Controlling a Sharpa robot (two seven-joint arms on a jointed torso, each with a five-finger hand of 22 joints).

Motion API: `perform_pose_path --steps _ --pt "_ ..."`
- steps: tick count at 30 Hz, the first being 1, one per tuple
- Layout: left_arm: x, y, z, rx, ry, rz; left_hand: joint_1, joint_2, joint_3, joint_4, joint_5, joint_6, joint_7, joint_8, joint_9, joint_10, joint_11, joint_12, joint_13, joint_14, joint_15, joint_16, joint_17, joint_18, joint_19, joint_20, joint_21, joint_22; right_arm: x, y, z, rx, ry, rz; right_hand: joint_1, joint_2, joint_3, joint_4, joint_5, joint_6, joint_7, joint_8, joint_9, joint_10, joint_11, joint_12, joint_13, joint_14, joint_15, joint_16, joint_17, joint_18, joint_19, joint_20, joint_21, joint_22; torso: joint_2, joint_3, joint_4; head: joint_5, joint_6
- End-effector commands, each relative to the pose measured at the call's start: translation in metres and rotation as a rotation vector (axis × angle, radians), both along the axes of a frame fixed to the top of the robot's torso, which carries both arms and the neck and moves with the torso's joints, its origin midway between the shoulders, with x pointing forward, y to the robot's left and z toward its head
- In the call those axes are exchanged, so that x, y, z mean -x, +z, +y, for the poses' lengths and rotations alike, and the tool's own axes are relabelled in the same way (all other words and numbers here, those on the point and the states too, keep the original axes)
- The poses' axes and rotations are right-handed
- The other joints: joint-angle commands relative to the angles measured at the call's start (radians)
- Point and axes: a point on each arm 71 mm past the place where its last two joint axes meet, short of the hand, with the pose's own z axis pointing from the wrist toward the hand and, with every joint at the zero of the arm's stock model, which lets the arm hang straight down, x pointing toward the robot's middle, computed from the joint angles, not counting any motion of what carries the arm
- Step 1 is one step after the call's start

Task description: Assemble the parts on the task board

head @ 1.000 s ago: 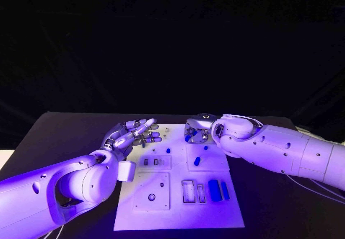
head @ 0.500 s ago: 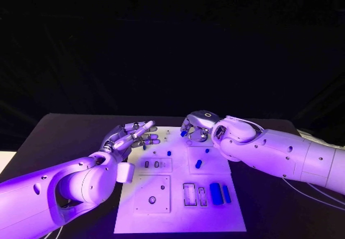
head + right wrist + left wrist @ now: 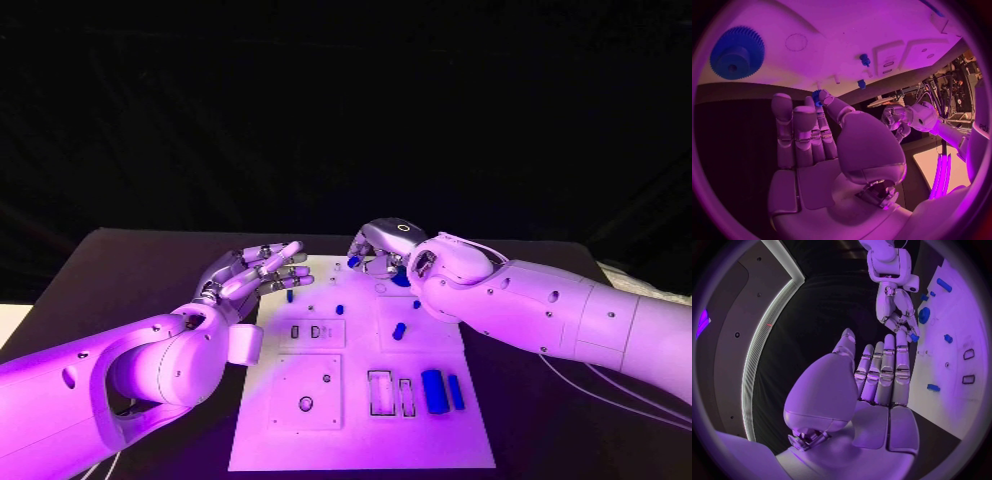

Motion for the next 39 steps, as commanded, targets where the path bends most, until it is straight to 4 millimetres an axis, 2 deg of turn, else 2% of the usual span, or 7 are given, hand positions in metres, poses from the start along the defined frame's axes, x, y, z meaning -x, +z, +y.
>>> perform_pose_path --steps 1,11,30,39 --pt "0.001 0.003 -0.002 0.018 -0.019 -0.016 0.002 0.010 0.001 -0.007 -0.001 0.002 0.007 -0.005 -0.001 -0.004 0.003 -0.003 -0.001 -0.007 0.003 -0.007 0.001 0.005 -0.007 0.002 -0.007 -0.002 -0.004 -0.001 0.002 0.005 -0.022 0.004 -0.008 -0.005 0.000 0.007 0.000 0.001 0.001 0.000 -0.001 -0.007 0.001 -0.004 -0.001 -0.007 -0.002 0.000 0.002 -0.006 -0.003 0.001 0.006 0.001 0.001 -0.0007 0.0003 0.003 0.002" --pt "0.001 0.006 -0.002 0.018 -0.020 -0.020 0.002 0.011 0.000 -0.009 -0.001 0.002 0.007 -0.006 -0.001 -0.005 0.004 -0.005 -0.002 -0.009 0.004 -0.011 0.001 0.005 -0.010 0.003 -0.011 -0.004 -0.010 -0.003 0.012 0.014 -0.032 0.001 -0.010 -0.005 0.002 0.010 0.000 0.000 0.002 -0.001 -0.001 -0.008 0.002 -0.003 -0.001 -0.007 -0.001 0.001 0.002 -0.007 -0.003 0.001 0.007 0.001 0.003 -0.0022 0.0014 -0.001 0.006" --pt "0.001 0.007 -0.006 0.022 -0.027 -0.021 0.002 0.012 -0.001 -0.011 -0.001 0.002 0.007 -0.007 -0.001 -0.005 0.004 -0.005 -0.002 -0.010 0.004 -0.013 0.001 0.005 -0.012 0.004 -0.013 -0.005 -0.015 -0.007 0.025 0.032 -0.020 0.018 -0.010 -0.008 0.006 0.013 0.000 -0.003 0.003 -0.003 -0.002 -0.013 0.003 -0.004 -0.001 -0.007 -0.001 0.005 0.007 -0.007 -0.003 0.002 0.009 0.004 0.005 -0.0031 0.0003 0.005 -0.002" --pt "0.002 0.008 -0.006 0.023 -0.028 -0.021 0.002 0.012 -0.001 -0.011 -0.001 0.002 0.007 -0.007 -0.001 -0.005 0.004 -0.006 -0.002 -0.011 0.004 -0.013 0.001 0.005 -0.013 0.004 -0.013 -0.005 -0.017 -0.009 0.028 0.043 -0.020 0.031 -0.012 -0.015 0.009 0.017 0.000 -0.009 0.005 -0.004 -0.003 -0.020 0.005 -0.004 -0.001 -0.008 0.001 0.004 0.005 -0.006 -0.006 0.003 0.009 0.002 0.006 -0.0036 0.0001 0.007 -0.005"
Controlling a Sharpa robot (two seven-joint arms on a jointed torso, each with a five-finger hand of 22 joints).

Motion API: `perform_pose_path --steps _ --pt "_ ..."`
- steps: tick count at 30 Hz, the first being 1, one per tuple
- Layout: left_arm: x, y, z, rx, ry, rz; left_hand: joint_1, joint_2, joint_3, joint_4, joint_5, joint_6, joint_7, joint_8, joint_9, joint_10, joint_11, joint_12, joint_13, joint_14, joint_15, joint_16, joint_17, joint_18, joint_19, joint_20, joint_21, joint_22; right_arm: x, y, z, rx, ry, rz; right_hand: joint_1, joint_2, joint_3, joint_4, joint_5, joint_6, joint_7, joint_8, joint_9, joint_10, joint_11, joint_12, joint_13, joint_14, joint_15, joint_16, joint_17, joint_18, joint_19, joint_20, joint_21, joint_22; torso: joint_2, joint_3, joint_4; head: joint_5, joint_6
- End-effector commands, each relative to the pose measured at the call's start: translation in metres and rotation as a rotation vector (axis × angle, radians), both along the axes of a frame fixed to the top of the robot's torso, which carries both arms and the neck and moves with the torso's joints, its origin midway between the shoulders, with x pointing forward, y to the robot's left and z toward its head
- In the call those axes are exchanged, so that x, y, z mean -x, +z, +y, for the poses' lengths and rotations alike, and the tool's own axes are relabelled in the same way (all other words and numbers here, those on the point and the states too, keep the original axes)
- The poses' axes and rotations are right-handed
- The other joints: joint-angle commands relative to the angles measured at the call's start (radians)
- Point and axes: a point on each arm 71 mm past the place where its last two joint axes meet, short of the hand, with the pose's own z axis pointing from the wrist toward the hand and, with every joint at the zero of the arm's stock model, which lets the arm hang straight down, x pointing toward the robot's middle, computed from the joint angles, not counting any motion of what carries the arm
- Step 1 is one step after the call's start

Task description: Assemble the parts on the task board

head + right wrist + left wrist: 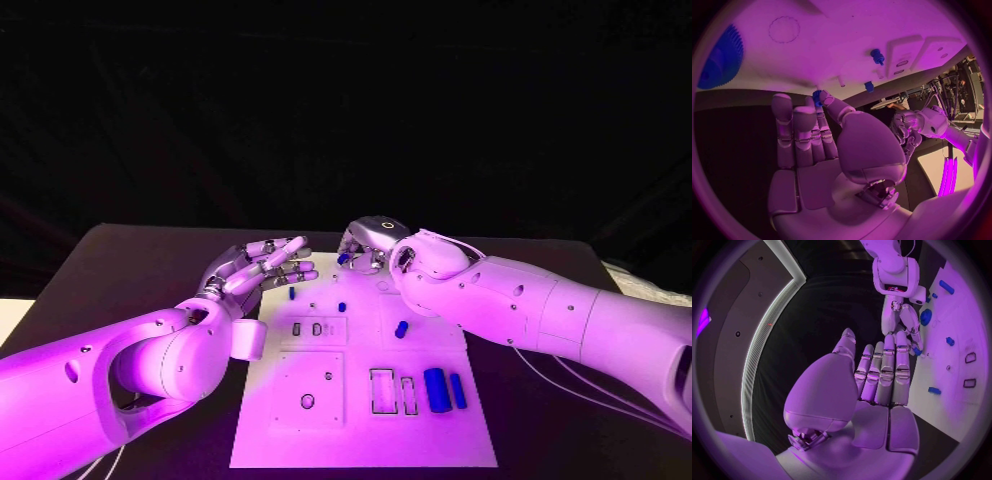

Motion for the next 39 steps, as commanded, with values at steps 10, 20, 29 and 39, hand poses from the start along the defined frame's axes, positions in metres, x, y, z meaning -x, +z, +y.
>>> perform_pose_path --steps 10,20,29,39 --pt "0.001 0.003 -0.003 0.017 -0.019 -0.013 0.002 0.012 -0.001 -0.005 -0.001 0.002 0.007 -0.007 -0.001 -0.005 0.004 -0.006 -0.001 -0.008 0.002 -0.006 0.002 0.005 -0.009 0.000 -0.003 -0.001 -0.002 -0.004 0.005 0.034 -0.001 0.022 -0.011 -0.034 0.007 0.024 0.000 -0.033 0.017 -0.001 -0.005 -0.046 0.013 -0.005 -0.002 -0.015 0.010 0.000 -0.011 -0.004 -0.019 0.010 0.003 -0.013 0.001 -0.0004 -0.0003 0.001 -0.002" --pt "0.001 0.004 -0.003 0.016 -0.019 -0.014 0.002 0.012 -0.001 -0.007 -0.001 0.002 0.007 -0.007 -0.001 -0.005 0.004 -0.006 -0.001 -0.008 0.002 -0.007 0.002 0.005 -0.010 0.001 -0.004 -0.002 -0.002 -0.004 0.007 0.028 -0.002 0.023 -0.006 -0.064 0.003 0.034 -0.001 -0.091 0.037 -0.002 -0.008 -0.104 0.030 -0.005 -0.002 -0.026 0.023 -0.020 -0.041 0.001 -0.041 0.022 -0.013 -0.045 0.002 -0.0007 -0.0005 0.003 -0.002" --pt "0.000 0.004 -0.002 0.015 -0.016 -0.013 0.003 0.013 -0.001 -0.008 -0.001 0.002 0.007 -0.007 -0.001 -0.005 0.004 -0.006 -0.001 -0.009 0.002 -0.007 0.002 0.005 -0.010 0.001 -0.005 -0.002 0.001 0.000 -0.004 -0.014 -0.017 -0.014 0.016 -0.088 -0.029 0.042 0.000 -0.169 0.059 0.001 -0.006 -0.190 0.051 -0.001 -0.001 -0.048 0.040 -0.075 -0.112 0.014 -0.086 0.037 -0.059 -0.120 0.001 0.0001 -0.0016 0.001 -0.002" --pt "-0.001 0.003 0.004 0.014 -0.004 -0.008 0.004 0.013 -0.001 -0.008 -0.001 0.002 0.007 -0.008 -0.001 -0.005 0.004 -0.007 -0.001 -0.009 0.002 -0.008 0.002 0.006 -0.010 0.001 -0.005 -0.002 0.024 0.020 -0.064 -0.127 -0.060 0.054 -0.012 -0.104 -0.059 0.085 0.080 -0.145 0.040 0.002 -0.004 -0.008 0.018 0.080 0.025 0.006 0.018 0.064 0.071 -0.012 0.011 0.024 0.045 0.042 -0.005 0.0077 -0.0144 0.003 0.000"
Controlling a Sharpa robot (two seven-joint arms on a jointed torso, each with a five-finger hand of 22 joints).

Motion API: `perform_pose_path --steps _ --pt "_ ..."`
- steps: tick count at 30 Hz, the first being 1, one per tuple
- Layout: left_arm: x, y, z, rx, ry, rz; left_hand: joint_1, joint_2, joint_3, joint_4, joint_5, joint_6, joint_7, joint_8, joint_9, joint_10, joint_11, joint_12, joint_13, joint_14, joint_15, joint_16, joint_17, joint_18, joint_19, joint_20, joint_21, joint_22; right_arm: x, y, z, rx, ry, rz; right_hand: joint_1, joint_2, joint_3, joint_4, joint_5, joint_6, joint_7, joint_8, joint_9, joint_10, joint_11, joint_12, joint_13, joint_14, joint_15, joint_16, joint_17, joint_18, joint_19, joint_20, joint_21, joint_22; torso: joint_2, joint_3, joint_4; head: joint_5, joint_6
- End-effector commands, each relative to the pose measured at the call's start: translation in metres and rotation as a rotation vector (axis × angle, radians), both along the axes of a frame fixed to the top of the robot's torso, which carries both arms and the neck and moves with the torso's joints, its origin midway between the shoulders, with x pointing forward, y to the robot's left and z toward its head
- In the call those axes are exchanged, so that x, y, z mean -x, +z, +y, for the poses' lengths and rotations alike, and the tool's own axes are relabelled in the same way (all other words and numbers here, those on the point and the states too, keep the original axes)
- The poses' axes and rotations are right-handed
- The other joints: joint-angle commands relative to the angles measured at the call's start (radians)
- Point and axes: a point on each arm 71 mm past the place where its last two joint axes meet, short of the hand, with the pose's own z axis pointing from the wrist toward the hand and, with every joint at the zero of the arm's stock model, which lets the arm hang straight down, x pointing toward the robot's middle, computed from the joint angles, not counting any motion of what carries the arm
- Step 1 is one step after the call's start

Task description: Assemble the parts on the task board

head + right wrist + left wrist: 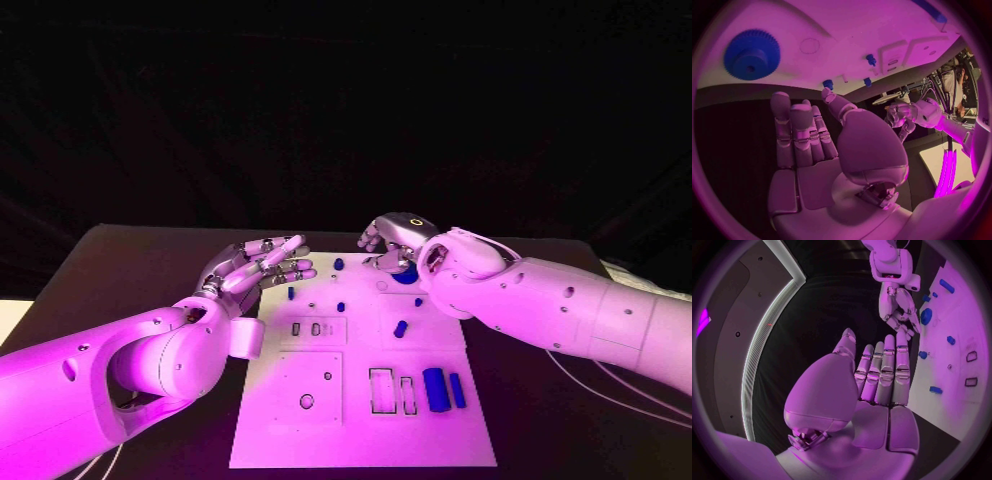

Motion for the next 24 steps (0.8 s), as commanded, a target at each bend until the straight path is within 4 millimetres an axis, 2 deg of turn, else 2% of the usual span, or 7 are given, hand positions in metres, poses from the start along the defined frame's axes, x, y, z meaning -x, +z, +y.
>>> perform_pose_path --steps 1,8,10,11,13,15,24 --pt "0.000 0.002 0.000 0.017 -0.012 -0.008 0.000 0.009 0.002 -0.005 -0.001 0.002 0.007 -0.004 -0.001 -0.005 0.004 -0.007 -0.001 -0.006 -0.001 -0.004 0.001 0.006 -0.007 -0.003 -0.005 -0.002 0.007 0.006 -0.017 -0.060 -0.031 0.060 -0.031 -0.020 -0.020 0.028 0.053 -0.015 -0.013 -0.002 -0.002 0.097 -0.024 0.041 0.018 0.022 -0.012 0.064 0.084 -0.018 0.045 -0.011 0.049 0.078 -0.004 0.0055 -0.0100 0.002 0.002" --pt "-0.001 0.002 0.002 0.019 -0.010 -0.011 0.000 0.009 0.002 -0.006 -0.001 0.002 0.007 -0.004 -0.001 -0.005 0.004 -0.007 -0.001 -0.006 -0.001 -0.004 0.001 0.006 -0.007 -0.002 -0.006 -0.002 0.009 0.005 -0.053 -0.022 -0.105 0.161 -0.040 -0.055 -0.101 0.074 0.077 -0.057 -0.045 0.001 -0.001 0.264 -0.065 0.188 0.129 0.047 -0.047 0.189 0.253 -0.047 0.135 -0.045 0.153 0.245 -0.008 0.0105 -0.0180 -0.001 0.009" --pt "-0.001 0.002 0.001 0.019 -0.010 -0.011 0.000 0.009 0.002 -0.006 -0.001 0.002 0.007 -0.004 -0.001 -0.005 0.004 -0.007 -0.001 -0.006 -0.001 -0.004 0.001 0.006 -0.007 -0.002 -0.006 -0.002 0.007 0.003 -0.059 -0.009 -0.123 0.179 -0.029 -0.055 -0.130 0.090 0.077 -0.059 -0.048 0.002 0.000 0.259 -0.069 0.256 0.197 0.050 -0.050 0.223 0.297 -0.055 0.154 -0.050 0.180 0.289 -0.008 0.0126 -0.0187 0.000 0.006" --pt "-0.001 0.002 0.001 0.020 -0.010 -0.010 0.000 0.009 0.002 -0.006 -0.001 0.002 0.007 -0.004 -0.001 -0.005 0.004 -0.007 -0.001 -0.006 -0.001 -0.004 0.001 0.006 -0.007 -0.002 -0.006 -0.002 0.006 0.003 -0.061 -0.005 -0.131 0.186 -0.007 -0.042 -0.152 0.108 0.083 -0.059 -0.047 0.002 0.001 0.206 -0.071 0.326 0.279 0.048 -0.050 0.242 0.319 -0.058 0.158 -0.049 0.195 0.309 -0.008 0.0120 -0.0177 -0.001 0.005" --pt "-0.001 0.001 0.001 0.020 -0.011 -0.010 0.000 0.009 0.002 -0.006 -0.001 0.002 0.007 -0.004 -0.001 -0.005 0.004 -0.007 -0.001 -0.006 -0.001 -0.004 0.001 0.006 -0.007 -0.002 -0.006 -0.002 0.004 0.000 -0.065 0.000 -0.150 0.208 0.017 -0.045 -0.194 0.134 0.080 -0.061 -0.045 0.002 0.001 0.146 -0.071 0.452 0.420 0.046 -0.044 0.270 0.356 -0.064 0.160 -0.043 0.214 0.336 -0.009 0.0135 -0.0176 -0.002 0.003" --pt "-0.001 0.001 0.001 0.021 -0.012 -0.010 0.000 0.009 0.002 -0.006 -0.001 0.002 0.007 -0.004 -0.001 -0.005 0.004 -0.007 -0.001 -0.006 -0.001 -0.004 0.001 0.006 -0.007 -0.002 -0.006 -0.002 0.002 -0.002 -0.067 -0.002 -0.163 0.229 0.025 -0.024 -0.204 0.156 0.084 -0.063 -0.039 0.002 0.001 0.127 -0.065 0.533 0.515 0.046 -0.046 0.281 0.371 -0.064 0.160 -0.041 0.221 0.345 -0.009 0.0129 -0.0178 -0.003 0.000" --pt "-0.001 0.001 0.000 0.022 -0.014 -0.010 0.000 0.009 0.002 -0.007 -0.001 0.002 0.007 -0.004 -0.001 -0.005 0.004 -0.007 -0.001 -0.006 -0.001 -0.005 0.001 0.006 -0.007 -0.002 -0.006 -0.002 -0.005 -0.012 -0.067 0.025 -0.196 0.280 0.042 -0.021 -0.231 0.181 0.083 -0.068 -0.038 0.001 0.001 0.115 -0.058 0.655 0.661 0.051 -0.039 0.310 0.417 -0.066 0.166 -0.039 0.237 0.371 -0.008 0.0123 -0.0170 -0.001 -0.003"
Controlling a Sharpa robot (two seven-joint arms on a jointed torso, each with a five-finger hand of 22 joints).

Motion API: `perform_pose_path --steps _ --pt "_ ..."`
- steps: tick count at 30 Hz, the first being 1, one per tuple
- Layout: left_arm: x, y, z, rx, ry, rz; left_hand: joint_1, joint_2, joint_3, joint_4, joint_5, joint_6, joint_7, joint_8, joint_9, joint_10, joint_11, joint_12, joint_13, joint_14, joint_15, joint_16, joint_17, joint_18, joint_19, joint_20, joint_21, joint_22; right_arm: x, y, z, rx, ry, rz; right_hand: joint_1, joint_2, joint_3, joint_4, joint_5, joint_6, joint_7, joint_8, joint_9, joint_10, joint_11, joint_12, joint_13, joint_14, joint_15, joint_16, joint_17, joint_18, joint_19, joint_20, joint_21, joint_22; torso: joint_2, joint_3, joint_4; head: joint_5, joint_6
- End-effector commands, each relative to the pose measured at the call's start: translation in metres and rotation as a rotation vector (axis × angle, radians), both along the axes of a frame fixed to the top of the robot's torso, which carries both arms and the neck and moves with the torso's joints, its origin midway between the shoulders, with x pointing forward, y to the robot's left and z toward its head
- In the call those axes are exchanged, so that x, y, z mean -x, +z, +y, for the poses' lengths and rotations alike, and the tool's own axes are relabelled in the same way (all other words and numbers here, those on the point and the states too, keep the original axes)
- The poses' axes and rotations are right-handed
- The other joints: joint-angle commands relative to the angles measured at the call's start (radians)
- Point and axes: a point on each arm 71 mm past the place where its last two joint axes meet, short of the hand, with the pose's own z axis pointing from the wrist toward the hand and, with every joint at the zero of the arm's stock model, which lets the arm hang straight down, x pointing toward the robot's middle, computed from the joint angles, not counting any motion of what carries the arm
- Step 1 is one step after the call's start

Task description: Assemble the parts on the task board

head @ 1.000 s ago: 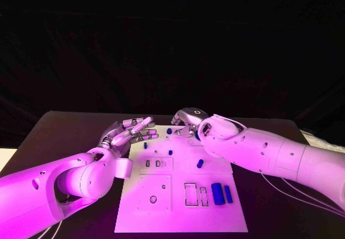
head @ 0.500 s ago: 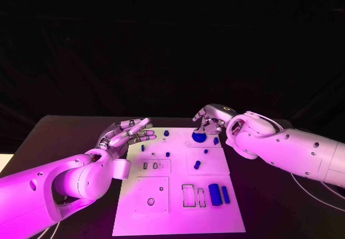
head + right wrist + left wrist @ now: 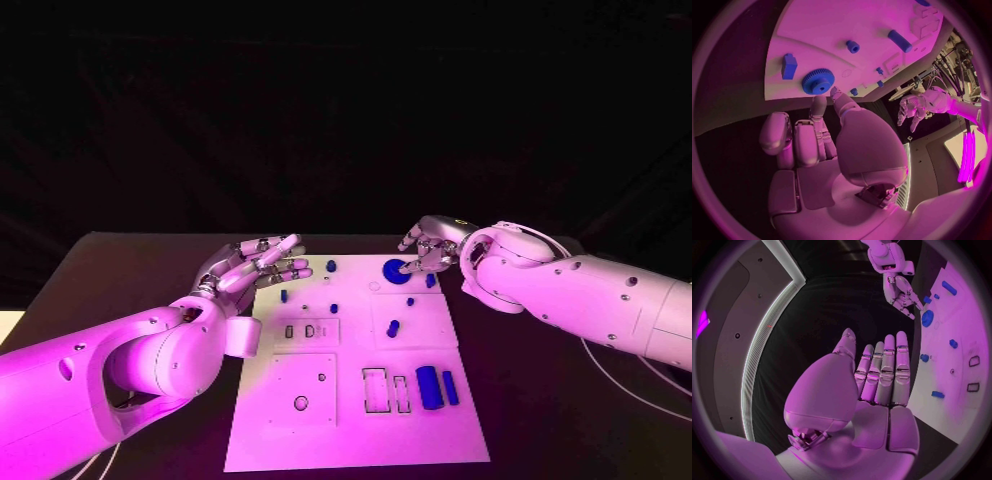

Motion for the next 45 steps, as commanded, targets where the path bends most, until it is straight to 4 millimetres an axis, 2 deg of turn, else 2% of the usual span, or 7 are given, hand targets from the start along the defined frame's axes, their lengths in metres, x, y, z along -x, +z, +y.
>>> perform_pose_path --steps 1,5,13,21,30,39,45 --pt "0.000 0.002 -0.003 0.019 -0.020 -0.013 0.000 0.009 0.002 -0.007 -0.001 0.002 0.007 -0.004 -0.001 -0.005 0.004 -0.007 -0.001 -0.006 -0.001 -0.005 0.002 0.006 -0.007 -0.002 -0.006 -0.001 -0.002 -0.008 -0.001 0.030 -0.026 0.076 0.013 0.000 -0.004 0.008 0.002 -0.001 0.007 0.001 0.000 -0.002 0.003 0.033 0.038 0.038 0.006 0.016 0.022 -0.020 0.009 0.005 0.011 0.014 0.000 -0.0008 -0.0012 0.003 -0.002" --pt "0.001 0.002 -0.003 0.019 -0.021 -0.014 0.001 0.009 0.002 -0.008 -0.001 0.001 0.006 -0.004 -0.001 -0.005 0.004 -0.007 -0.001 -0.006 -0.001 -0.005 0.002 0.006 -0.007 -0.002 -0.007 -0.002 -0.004 -0.011 0.001 0.043 -0.034 0.084 0.021 0.002 -0.008 0.011 -0.001 0.000 0.007 0.002 0.001 0.006 0.003 0.071 0.082 0.042 0.006 0.030 0.045 -0.023 0.016 0.006 0.021 0.032 0.000 -0.0021 -0.0016 0.002 -0.003" --pt "0.001 0.002 -0.003 0.020 -0.022 -0.014 0.001 0.009 0.002 -0.008 -0.001 0.001 0.006 -0.004 -0.001 -0.005 0.004 -0.007 -0.001 -0.006 -0.001 -0.005 0.002 0.006 -0.007 -0.002 -0.007 -0.002 -0.005 -0.014 0.008 0.065 -0.028 0.081 0.035 0.009 -0.014 0.014 -0.001 0.019 0.004 0.008 0.004 0.036 0.002 0.170 0.190 0.046 0.006 0.051 0.081 -0.028 0.030 0.006 0.037 0.063 0.000 -0.0012 -0.0001 0.002 -0.003" --pt "0.001 0.002 -0.002 0.019 -0.022 -0.013 0.001 0.009 0.002 -0.008 -0.001 0.001 0.006 -0.004 -0.001 -0.005 0.004 -0.007 -0.001 -0.006 -0.001 -0.005 0.002 0.006 -0.007 -0.002 -0.007 -0.002 -0.005 -0.017 0.013 0.083 -0.032 0.079 0.056 0.023 -0.008 0.007 -0.011 0.033 0.003 0.012 0.004 0.062 0.001 0.251 0.279 0.051 0.005 0.072 0.118 -0.034 0.044 0.006 0.054 0.093 0.001 -0.0008 -0.0003 0.005 0.004" --pt "0.001 0.002 -0.003 0.019 -0.022 -0.013 0.001 0.010 0.002 -0.009 -0.001 0.001 0.006 -0.005 -0.001 -0.006 0.004 -0.008 -0.002 -0.006 -0.001 -0.006 0.002 0.006 -0.008 -0.002 -0.008 -0.002 -0.005 -0.020 0.020 0.092 -0.024 0.083 0.057 0.036 -0.004 0.010 -0.014 0.049 0.001 0.016 0.005 0.075 -0.001 0.288 0.321 0.052 0.005 0.081 0.133 -0.036 0.050 0.005 0.062 0.109 0.001 -0.0001 0.0002 0.006 -0.005" --pt "0.001 0.002 -0.002 0.019 -0.022 -0.012 0.001 0.010 0.002 -0.009 -0.001 0.001 0.006 -0.005 -0.001 -0.006 0.004 -0.008 -0.002 -0.006 -0.001 -0.006 0.002 0.006 -0.008 -0.002 -0.008 -0.002 -0.005 -0.020 0.020 0.115 -0.027 0.060 0.087 0.070 0.046 -0.006 -0.073 0.112 -0.011 0.035 0.011 0.122 -0.012 0.387 0.430 0.058 -0.004 0.103 0.175 -0.043 0.066 -0.001 0.081 0.145 0.001 0.0002 -0.0015 0.006 -0.007" --pt "0.001 0.002 -0.002 0.019 -0.023 -0.011 0.001 0.010 0.002 -0.009 -0.001 0.001 0.006 -0.005 -0.001 -0.006 0.004 -0.008 -0.002 -0.006 -0.001 -0.006 0.002 0.006 -0.008 -0.002 -0.008 -0.002 -0.003 -0.017 0.023 0.106 -0.027 0.015 0.093 0.078 0.072 -0.016 -0.074 0.156 -0.026 0.050 0.018 0.138 -0.023 0.419 0.465 0.060 -0.012 0.112 0.192 -0.046 0.076 -0.007 0.091 0.165 0.001 0.0007 -0.0004 0.006 -0.007"
